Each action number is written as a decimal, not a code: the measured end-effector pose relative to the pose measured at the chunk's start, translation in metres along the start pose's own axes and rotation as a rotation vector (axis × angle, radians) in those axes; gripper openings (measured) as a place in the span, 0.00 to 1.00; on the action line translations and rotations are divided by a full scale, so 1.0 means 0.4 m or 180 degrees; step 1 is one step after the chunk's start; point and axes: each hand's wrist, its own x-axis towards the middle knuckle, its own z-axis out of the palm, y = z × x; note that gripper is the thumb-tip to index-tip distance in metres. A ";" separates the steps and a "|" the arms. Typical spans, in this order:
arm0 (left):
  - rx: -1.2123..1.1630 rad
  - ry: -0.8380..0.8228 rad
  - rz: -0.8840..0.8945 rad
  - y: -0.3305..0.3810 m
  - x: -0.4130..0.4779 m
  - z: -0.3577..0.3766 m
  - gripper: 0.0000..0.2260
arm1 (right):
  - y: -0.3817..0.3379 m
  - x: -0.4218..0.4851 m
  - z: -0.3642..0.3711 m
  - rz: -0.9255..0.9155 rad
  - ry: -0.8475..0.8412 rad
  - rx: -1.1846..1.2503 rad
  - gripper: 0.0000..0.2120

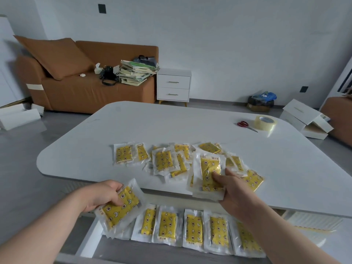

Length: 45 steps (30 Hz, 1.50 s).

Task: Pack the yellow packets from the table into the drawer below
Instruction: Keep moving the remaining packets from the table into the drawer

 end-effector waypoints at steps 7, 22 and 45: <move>0.1723 -0.0116 0.0072 -0.009 0.024 0.009 0.08 | 0.054 0.036 0.044 0.0110 -0.0448 -0.1049 0.11; 0.3924 -0.0852 -0.0186 -0.096 0.143 0.151 0.26 | 0.258 0.134 0.025 0.0509 -0.1173 -0.4806 0.09; 0.3623 -0.0191 0.0141 -0.175 0.164 0.162 0.16 | 0.430 0.172 0.032 0.0816 -0.1536 -0.4785 0.07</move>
